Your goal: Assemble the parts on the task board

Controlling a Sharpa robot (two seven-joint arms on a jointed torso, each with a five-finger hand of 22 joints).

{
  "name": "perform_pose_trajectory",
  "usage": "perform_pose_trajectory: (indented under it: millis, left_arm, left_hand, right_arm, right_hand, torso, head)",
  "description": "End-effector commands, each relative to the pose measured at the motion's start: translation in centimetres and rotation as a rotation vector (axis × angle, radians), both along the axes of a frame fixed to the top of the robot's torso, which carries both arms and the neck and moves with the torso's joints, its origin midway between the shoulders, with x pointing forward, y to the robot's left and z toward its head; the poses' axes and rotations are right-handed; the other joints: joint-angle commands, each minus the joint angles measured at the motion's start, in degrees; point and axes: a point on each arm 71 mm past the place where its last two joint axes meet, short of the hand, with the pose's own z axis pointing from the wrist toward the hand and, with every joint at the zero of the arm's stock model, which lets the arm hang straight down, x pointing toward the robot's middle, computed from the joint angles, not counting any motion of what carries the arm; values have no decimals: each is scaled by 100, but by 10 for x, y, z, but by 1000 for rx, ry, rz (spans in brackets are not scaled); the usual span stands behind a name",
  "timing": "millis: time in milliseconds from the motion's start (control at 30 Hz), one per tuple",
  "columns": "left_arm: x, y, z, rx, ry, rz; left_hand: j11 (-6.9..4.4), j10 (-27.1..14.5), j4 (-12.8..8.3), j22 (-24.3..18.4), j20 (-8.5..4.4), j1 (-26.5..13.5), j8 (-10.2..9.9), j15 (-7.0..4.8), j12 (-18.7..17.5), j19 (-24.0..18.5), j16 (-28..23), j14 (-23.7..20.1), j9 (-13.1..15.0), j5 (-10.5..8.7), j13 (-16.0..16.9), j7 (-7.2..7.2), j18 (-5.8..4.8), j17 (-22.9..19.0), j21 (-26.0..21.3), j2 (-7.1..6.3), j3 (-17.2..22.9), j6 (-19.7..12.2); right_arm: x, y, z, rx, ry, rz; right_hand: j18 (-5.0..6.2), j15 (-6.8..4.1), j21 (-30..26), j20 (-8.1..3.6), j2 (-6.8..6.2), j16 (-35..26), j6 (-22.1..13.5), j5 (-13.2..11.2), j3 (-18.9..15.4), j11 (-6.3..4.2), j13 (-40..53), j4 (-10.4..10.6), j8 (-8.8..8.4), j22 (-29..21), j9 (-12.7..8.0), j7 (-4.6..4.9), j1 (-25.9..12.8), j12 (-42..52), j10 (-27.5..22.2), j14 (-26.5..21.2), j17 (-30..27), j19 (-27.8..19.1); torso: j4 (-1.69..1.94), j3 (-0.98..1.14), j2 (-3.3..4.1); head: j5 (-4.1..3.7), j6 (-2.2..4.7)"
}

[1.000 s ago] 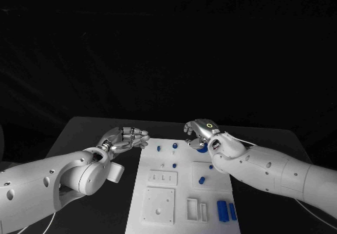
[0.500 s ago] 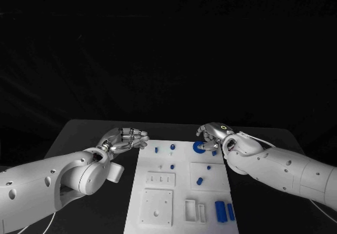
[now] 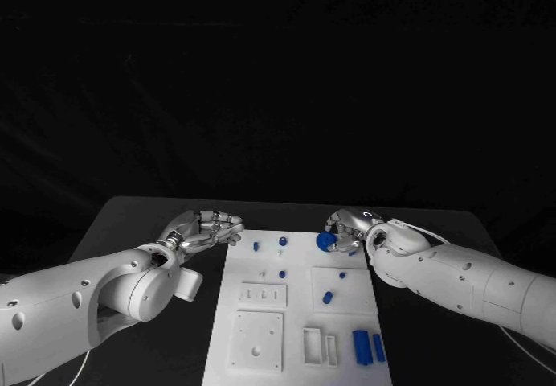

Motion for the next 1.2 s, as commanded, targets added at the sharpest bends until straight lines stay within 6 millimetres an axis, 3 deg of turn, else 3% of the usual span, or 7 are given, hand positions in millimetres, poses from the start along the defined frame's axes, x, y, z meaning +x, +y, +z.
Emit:
perform_pose_trajectory:
  millis: [33, 167, 433, 767, 1200]
  left_arm:
    - [0, -3, 1, -7, -10, -21]
    - [0, -2, 1, -6, -10, -21]
    - [0, -2, 1, -6, -9, -22]
    - [0, -3, 1, -6, -6, -25]
    - [1, -4, 1, -5, -3, -26]
  left_hand:
    - [15, 5, -9, 126, 0, 48, -17, 1, -30, 5, -24, 41, -9, -15, -5, 49, 103, 8, 27, -18, -26, 8]
    - [16, 5, -8, 126, 1, 46, -19, 1, -32, 5, -25, 41, -10, -16, -6, 49, 102, 9, 27, -16, -27, 7]
    - [17, 6, -6, 126, 1, 41, -20, 2, -37, 5, -26, 42, -12, -17, -6, 51, 102, 11, 28, -13, -29, 6]
    - [20, 5, -3, 125, 2, 32, -23, 3, -42, 4, -29, 42, -14, -18, -7, 52, 101, 12, 29, -12, -33, 4]
    - [21, 5, -8, 125, 1, 35, -25, 2, -48, 3, -31, 41, -16, -18, -8, 52, 102, 14, 29, -13, -34, 3]
  right_arm:
    - [1, 1, -5, 0, 42, 15]
    - [1, 1, -8, -3, 53, 12]
    - [4, -1, -12, -10, 82, 7]
    - [5, -2, -18, -12, 130, 0]
    - [4, 1, -21, -94, 97, 17]
  right_hand:
    - [391, 15, 35, -52, 56, 26, 20, 112, 4, -3, 10, -24, -17, 132, -6, 45, -34, 42, 17, -36, 25, -18]
    - [391, 14, 63, -52, 88, 22, 31, 214, 26, -4, 20, -20, -11, 129, -5, 43, -51, 67, 14, -38, 58, -31]
    - [391, 1, 99, -49, 205, 11, 81, 148, 133, -20, 39, 16, 16, 124, 2, 27, -51, 116, 41, -34, 105, -50]
    - [391, -15, 151, -37, 353, -9, 173, 120, 362, -38, 82, 160, 58, 123, 9, 8, -126, 205, 115, -23, 175, -71]
    - [391, -55, 213, -44, 415, -30, 302, -6, 526, -80, 136, 162, 119, 122, 25, -38, -136, 303, 190, -13, 252, -100]
  torso:
    - [7, -10, -1]
    - [18, -12, 0]
    - [2, -13, 0]
    - [6, -9, 6]
    - [-1, -6, 4]
  head:
    - [0, -9]
    - [2, -28]
    - [1, -38]
    - [-3, -54]
    - [4, -89]
